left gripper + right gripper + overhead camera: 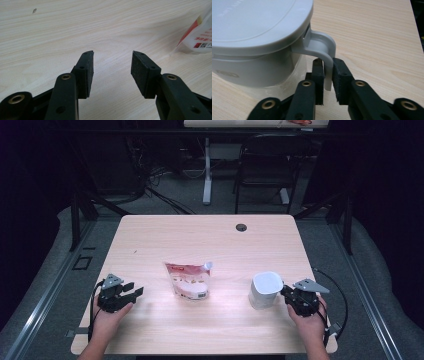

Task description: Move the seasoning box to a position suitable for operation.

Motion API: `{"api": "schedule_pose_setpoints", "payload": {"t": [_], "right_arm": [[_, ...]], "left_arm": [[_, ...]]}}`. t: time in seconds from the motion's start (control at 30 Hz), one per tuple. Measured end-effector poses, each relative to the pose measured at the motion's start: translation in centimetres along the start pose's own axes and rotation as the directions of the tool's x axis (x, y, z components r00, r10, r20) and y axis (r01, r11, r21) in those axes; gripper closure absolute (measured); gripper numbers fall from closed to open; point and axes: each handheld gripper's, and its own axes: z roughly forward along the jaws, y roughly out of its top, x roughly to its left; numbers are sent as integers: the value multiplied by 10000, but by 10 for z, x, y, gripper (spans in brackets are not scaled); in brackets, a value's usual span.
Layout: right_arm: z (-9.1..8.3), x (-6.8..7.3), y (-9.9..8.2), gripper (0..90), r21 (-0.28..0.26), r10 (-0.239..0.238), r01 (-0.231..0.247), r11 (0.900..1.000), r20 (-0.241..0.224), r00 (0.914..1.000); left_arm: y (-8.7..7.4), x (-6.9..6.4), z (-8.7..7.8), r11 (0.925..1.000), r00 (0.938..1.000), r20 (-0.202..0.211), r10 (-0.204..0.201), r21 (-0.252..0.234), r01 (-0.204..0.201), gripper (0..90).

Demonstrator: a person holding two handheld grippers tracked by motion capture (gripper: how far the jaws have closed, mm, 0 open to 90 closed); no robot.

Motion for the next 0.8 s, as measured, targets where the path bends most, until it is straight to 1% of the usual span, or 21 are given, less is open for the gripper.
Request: {"api": "schedule_pose_setpoints", "payload": {"t": [0.17, 0.23, 0.3, 0.33, 0.47, 0.57, 0.6, 0.67, 0.7, 0.8], "right_arm": [[-1, 0, 0, 822, 32, -38, 39, 10000, -102, 9999], [-2, 2, 0, 825, 111, -96, 96, 9999, -21, 10000], [-3, 3, 0, 828, 204, -231, 232, 9995, -48, 9997], [-3, 4, 0, 830, 190, -237, 238, 9995, -34, 9997], [-6, 7, 0, 835, 317, -291, 294, 9991, -85, 9995], [-10, 10, -2, 833, 369, -98, 102, 9993, -94, 9999], [-12, 11, -3, 832, 380, -123, 124, 9992, -52, 9999], [-15, 12, -4, 831, 461, -10, 12, 9989, -58, 10000], [-16, 13, -5, 830, 418, 94, -91, 9991, -83, 9999], [-21, 17, -7, 830, 564, 245, -248, 9981, 62, 9997]], "left_arm": [[0, 0, -1, 10000, 10000, -8, -37, -38, 37, 535], [0, 0, -1, 10000, 10000, -21, -34, -49, 34, 536], [0, 1, -2, 10000, 10000, 6, -17, 17, 17, 537], [0, 1, -1, 9999, 10000, 17, -41, -100, 41, 537], [0, 0, -3, 9999, 10000, 2, -65, -133, 65, 537], [0, 0, -3, 9999, 10000, 28, -53, -147, 53, 540], [1, 0, -4, 9999, 10000, 22, -30, -165, 30, 541], [1, -1, -4, 9998, 10000, 41, -22, -201, 23, 542], [1, -1, -4, 9998, 10000, 65, -8, -207, 9, 542], [1, -2, -5, 9997, 9999, 89, 48, -221, -46, 543]]}}
